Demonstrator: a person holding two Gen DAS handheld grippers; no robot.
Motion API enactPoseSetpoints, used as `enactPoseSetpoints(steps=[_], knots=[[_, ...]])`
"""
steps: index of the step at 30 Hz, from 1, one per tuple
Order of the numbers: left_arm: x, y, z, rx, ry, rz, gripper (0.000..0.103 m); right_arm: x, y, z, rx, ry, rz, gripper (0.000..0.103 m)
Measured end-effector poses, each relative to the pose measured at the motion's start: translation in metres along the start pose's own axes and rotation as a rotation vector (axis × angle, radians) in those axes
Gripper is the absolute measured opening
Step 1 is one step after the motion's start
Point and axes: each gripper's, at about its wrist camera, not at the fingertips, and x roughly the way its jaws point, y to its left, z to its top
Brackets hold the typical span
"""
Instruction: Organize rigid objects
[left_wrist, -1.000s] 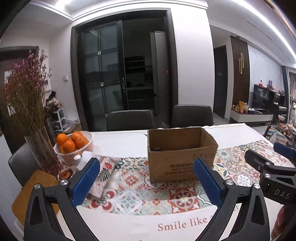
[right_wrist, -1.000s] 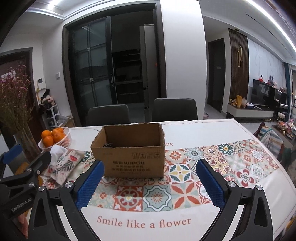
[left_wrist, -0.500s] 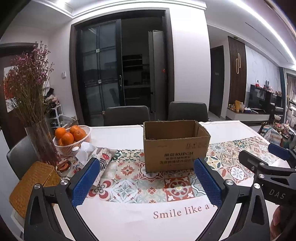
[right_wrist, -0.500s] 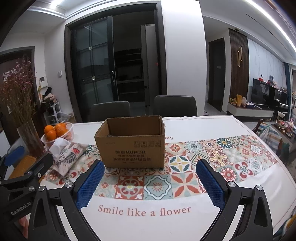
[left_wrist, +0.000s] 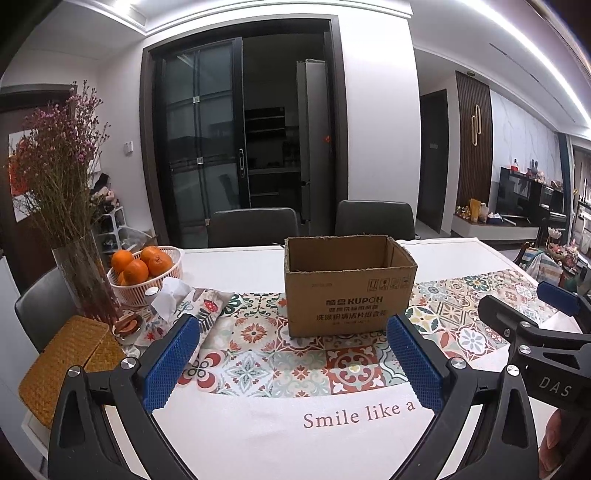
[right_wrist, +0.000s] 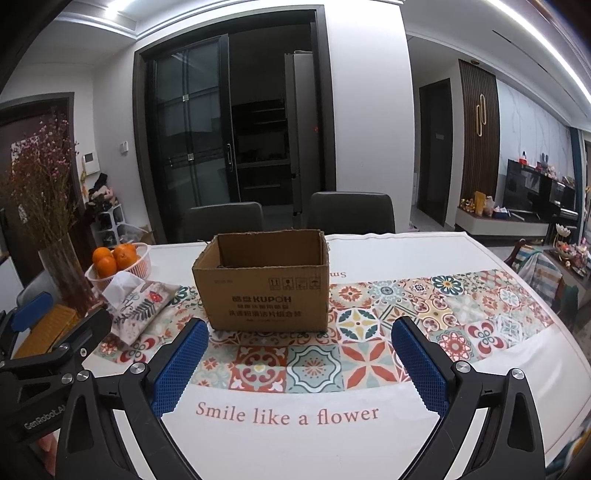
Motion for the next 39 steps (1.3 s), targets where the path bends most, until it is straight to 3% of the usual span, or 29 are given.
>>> enactPoseSetpoints(steps=[39], knots=[[0.0040, -0.0027, -0.0011, 0.000, 0.025, -0.031, 0.103, 0.0000, 0.0030, 0.0033, -0.016, -0.004, -0.005, 0.101]])
